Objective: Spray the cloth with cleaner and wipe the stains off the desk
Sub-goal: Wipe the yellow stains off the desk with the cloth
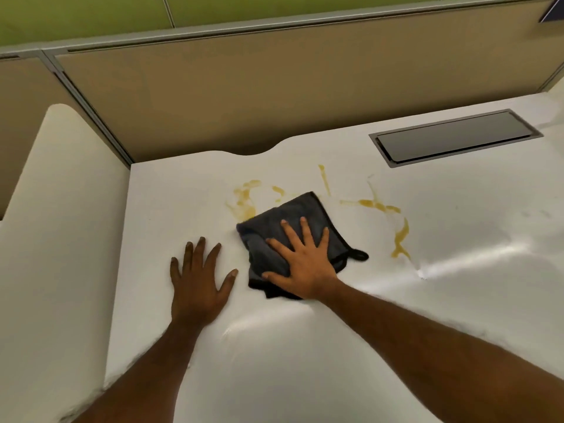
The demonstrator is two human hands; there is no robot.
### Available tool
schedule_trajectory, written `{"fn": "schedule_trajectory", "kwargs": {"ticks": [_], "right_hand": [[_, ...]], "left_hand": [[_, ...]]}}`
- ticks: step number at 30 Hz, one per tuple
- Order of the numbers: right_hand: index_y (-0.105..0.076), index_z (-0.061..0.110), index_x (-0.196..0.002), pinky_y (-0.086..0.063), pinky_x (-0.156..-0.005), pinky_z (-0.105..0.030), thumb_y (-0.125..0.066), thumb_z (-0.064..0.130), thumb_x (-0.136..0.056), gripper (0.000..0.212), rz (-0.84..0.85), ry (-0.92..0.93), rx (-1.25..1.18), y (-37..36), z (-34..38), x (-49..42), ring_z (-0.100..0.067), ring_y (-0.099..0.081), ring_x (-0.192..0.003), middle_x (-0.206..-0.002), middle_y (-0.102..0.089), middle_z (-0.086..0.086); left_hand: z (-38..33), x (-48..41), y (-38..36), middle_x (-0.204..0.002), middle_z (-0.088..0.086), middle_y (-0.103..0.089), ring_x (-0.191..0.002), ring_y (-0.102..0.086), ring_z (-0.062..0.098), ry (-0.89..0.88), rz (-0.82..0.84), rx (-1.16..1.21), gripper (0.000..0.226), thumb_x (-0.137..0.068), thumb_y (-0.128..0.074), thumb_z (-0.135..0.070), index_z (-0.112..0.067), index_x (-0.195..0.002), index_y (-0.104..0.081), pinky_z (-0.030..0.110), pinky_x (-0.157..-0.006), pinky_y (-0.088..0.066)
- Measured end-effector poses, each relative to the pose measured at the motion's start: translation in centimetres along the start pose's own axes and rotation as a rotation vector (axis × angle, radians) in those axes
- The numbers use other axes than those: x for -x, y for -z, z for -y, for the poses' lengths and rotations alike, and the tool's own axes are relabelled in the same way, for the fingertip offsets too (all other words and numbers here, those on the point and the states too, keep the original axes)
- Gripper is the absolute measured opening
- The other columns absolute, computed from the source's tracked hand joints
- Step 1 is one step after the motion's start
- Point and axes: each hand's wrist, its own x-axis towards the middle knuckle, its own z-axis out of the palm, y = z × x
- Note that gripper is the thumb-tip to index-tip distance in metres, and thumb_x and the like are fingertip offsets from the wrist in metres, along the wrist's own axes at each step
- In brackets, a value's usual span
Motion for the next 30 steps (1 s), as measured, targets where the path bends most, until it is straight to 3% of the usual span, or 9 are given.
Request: {"fn": "schedule_trajectory", "kwargs": {"ticks": [2,7,11,13,18,23,25,28,30], "right_hand": [[-0.019,0.051,-0.146,0.010,-0.102,-0.078,-0.021,0.091,-0.076,0.081,0.005,0.075,0.004,0.8,-2.1,-0.6,-0.032,0.014,-0.149,-0.165,-0.001,0.003],[-0.016,0.044,-0.149,0.021,-0.098,-0.075,-0.016,0.091,-0.072,0.090,0.003,-0.337,-0.039,2.1,-2.5,-3.6,-0.037,0.014,-0.148,-0.164,0.004,-0.003],[-0.016,0.048,-0.148,0.013,-0.104,-0.077,-0.016,0.092,-0.074,0.086,0.045,0.026,0.010,1.0,-2.1,-2.5,-0.034,0.017,-0.148,-0.165,0.002,0.002],[-0.020,0.050,-0.147,0.007,-0.105,-0.077,-0.021,0.090,-0.076,0.082,0.032,0.061,0.003,1.6,-4.2,-2.8,-0.026,0.014,-0.150,-0.165,-0.002,0.006],[-0.018,0.042,-0.150,0.015,-0.102,-0.075,-0.016,0.091,-0.071,0.092,0.003,-0.393,-0.071,2.3,-3.3,-5.4,-0.034,0.011,-0.149,-0.165,0.001,-0.001],[-0.026,0.047,-0.146,0.002,-0.106,-0.076,-0.023,0.088,-0.077,0.080,0.008,0.097,0.016,1.2,-3.6,-3.5,-0.026,0.009,-0.150,-0.164,-0.007,0.006],[-0.026,0.046,-0.146,0.006,-0.106,-0.078,-0.022,0.088,-0.077,0.081,-0.025,-0.025,0.013,1.7,-5.3,-4.1,-0.023,0.007,-0.151,-0.164,-0.008,0.004],[-0.018,0.043,-0.148,0.015,-0.101,-0.075,-0.014,0.091,-0.071,0.091,-0.019,-0.435,-0.042,2.3,-4.9,-6.0,-0.033,0.011,-0.149,-0.164,0.002,-0.003],[-0.011,0.043,-0.150,0.015,-0.101,-0.076,-0.011,0.092,-0.070,0.094,0.019,-0.391,-0.025,2.2,-4.1,-6.6,-0.037,0.013,-0.148,-0.164,0.006,-0.003]], "left_hand": [[0.1,0.0,0.0,-0.163,0.005,-0.018,-0.151,-0.010,0.027,0.002,-0.010,-0.007,0.073,-0.089,-0.025,-0.067,-0.028,-0.151,-0.028,0.056,-0.119,-0.010],[0.0,0.1,0.0,-0.163,0.006,-0.019,-0.151,-0.009,0.027,-0.011,-0.028,-0.017,0.073,-0.090,-0.023,-0.067,-0.027,-0.151,-0.029,0.055,-0.120,-0.009],[0.0,0.0,0.1,-0.163,0.005,-0.017,-0.151,-0.009,0.027,-0.002,-0.020,-0.017,0.076,-0.089,-0.018,-0.069,-0.028,-0.152,-0.027,0.055,-0.120,-0.009],[0.0,0.1,0.1,-0.163,0.005,-0.016,-0.151,-0.008,0.027,-0.004,-0.016,-0.007,0.076,-0.089,-0.017,-0.069,-0.028,-0.152,-0.027,0.054,-0.120,-0.008],[-0.1,0.3,0.1,-0.163,0.006,-0.018,-0.151,-0.008,0.027,-0.008,-0.025,0.021,0.073,-0.090,-0.024,-0.067,-0.026,-0.151,-0.030,0.055,-0.120,-0.008],[0.0,-0.4,0.4,-0.158,0.007,-0.030,-0.146,-0.023,0.030,-0.002,-0.039,0.031,0.077,-0.083,-0.031,-0.071,-0.026,-0.145,-0.041,0.055,-0.118,-0.017],[0.2,-1.0,0.6,-0.152,0.006,-0.036,-0.141,-0.030,0.029,0.010,-0.054,0.032,0.078,-0.079,-0.034,-0.075,-0.027,-0.139,-0.046,0.054,-0.114,-0.022],[0.3,-2.3,0.6,-0.150,0.006,-0.037,-0.139,-0.031,0.027,0.023,-0.068,0.031,0.081,-0.076,-0.035,-0.079,-0.027,-0.137,-0.047,0.054,-0.112,-0.023],[0.4,-3.3,0.5,-0.156,0.005,-0.030,-0.146,-0.022,0.027,0.017,-0.057,0.026,0.084,-0.076,-0.035,-0.079,-0.027,-0.141,-0.043,0.055,-0.115,-0.016]]}}
